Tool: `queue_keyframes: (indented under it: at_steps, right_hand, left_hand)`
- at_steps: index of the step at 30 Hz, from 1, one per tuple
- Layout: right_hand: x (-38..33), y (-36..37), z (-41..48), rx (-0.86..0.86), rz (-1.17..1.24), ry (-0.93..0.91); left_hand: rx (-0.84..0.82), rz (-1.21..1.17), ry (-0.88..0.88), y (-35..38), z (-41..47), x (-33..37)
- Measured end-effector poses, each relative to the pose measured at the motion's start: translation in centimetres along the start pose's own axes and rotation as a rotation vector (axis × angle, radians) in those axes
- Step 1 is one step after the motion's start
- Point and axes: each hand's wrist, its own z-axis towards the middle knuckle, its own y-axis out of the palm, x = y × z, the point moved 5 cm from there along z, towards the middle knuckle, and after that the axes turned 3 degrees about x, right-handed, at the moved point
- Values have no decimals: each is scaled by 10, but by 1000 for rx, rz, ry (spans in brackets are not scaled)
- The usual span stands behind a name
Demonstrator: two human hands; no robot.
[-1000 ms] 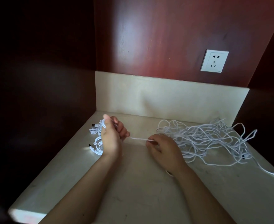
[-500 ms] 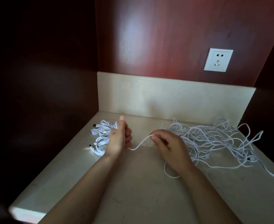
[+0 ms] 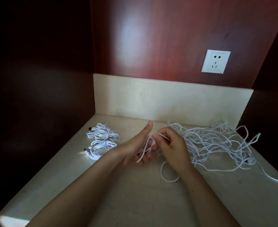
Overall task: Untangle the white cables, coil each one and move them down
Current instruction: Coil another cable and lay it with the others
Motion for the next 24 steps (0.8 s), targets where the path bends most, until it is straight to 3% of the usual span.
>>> queue_keyframes:
  at_steps: [5,10,12,18,21,24]
  right_hand:
    - [7,4,1,-30,-10,-49]
    - [9,10,-3,-73,19,-47]
    - [9,10,-3,-71,-10,-56]
    - [15,7,-5,23,-111,-6]
    - [20,4,-5,73,-135,39]
    - [21,5,-4,61,-183,20]
  left_hand:
    - [-149,-44,-52,4,0,-16]
    - [-86,-36,1,1,0,-21]
    - [-18,-26,102,-2,0,-19]
    - [408,159,474,-18,-5,-4]
    - [592,64,579,-29,-6,0]
    - [592,-110,569,-37,-8,1]
